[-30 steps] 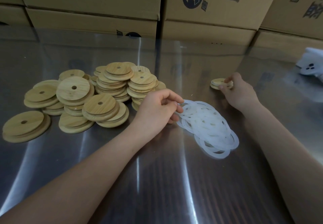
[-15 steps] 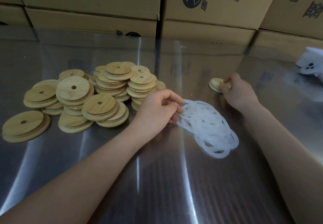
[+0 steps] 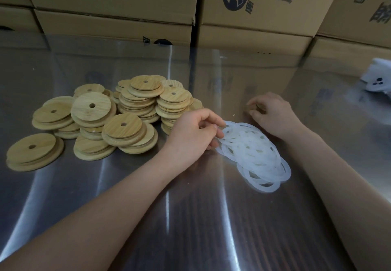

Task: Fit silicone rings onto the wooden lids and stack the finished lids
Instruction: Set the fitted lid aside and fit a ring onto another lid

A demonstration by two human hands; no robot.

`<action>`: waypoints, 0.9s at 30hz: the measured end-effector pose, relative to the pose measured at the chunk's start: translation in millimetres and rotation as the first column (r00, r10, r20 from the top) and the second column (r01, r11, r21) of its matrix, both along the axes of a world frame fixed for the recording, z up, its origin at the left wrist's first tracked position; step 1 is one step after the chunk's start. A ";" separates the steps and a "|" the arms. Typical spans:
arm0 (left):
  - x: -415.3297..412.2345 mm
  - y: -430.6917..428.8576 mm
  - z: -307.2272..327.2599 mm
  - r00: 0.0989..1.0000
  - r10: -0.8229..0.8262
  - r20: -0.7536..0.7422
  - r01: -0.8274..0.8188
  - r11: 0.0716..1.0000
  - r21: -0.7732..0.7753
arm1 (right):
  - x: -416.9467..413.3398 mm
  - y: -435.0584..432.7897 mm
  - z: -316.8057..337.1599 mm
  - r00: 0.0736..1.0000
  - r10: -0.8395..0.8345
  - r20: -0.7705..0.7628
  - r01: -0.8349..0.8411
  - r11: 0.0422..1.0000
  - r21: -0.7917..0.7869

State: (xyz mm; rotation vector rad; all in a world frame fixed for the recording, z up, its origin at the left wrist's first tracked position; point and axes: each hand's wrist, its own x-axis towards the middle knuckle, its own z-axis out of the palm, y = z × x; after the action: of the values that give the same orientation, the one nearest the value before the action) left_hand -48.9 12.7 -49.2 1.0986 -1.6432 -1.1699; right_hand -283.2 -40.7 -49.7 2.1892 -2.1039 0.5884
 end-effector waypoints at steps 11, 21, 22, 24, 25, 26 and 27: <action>-0.5 0.4 -1.8 0.999 0.006 0.034 -0.004 0.998 -0.068 | -17.6 -7.7 -8.4 0.997 -0.070 0.018 0.070 0.998 0.001; 8.1 -1.5 6.3 0.918 0.335 0.214 -0.154 0.796 -0.585 | -17.8 -4.9 -6.8 0.990 -0.074 0.123 0.086 0.992 -0.093; 10.0 -2.5 7.6 0.883 0.403 0.240 -0.164 0.745 -0.647 | -14.7 -3.2 -5.2 0.991 -0.061 0.121 0.075 0.990 -0.116; 13.8 -5.1 9.5 0.804 0.523 0.283 -0.179 0.667 -0.723 | -7.3 0.5 -2.6 0.992 -0.023 0.124 0.042 0.988 -0.150; 15.4 -6.1 10.6 0.761 0.567 0.314 -0.186 0.655 -0.732 | -3.1 2.3 -1.3 0.991 -0.001 0.133 0.022 0.987 -0.162; 16.7 -7.0 11.2 0.718 0.598 0.356 -0.191 0.661 -0.726 | 1.1 4.0 0.2 0.989 0.022 0.146 0.003 0.986 -0.165; 17.9 -8.0 11.5 0.674 0.617 0.406 -0.192 0.677 -0.711 | 5.3 5.6 1.7 0.985 0.041 0.168 -0.015 0.988 -0.154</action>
State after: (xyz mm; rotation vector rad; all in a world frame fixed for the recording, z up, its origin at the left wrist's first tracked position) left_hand -31.0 4.8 -37.7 1.3887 -1.8820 0.1380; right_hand -277.9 -35.1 -48.1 2.1570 -2.0294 0.9376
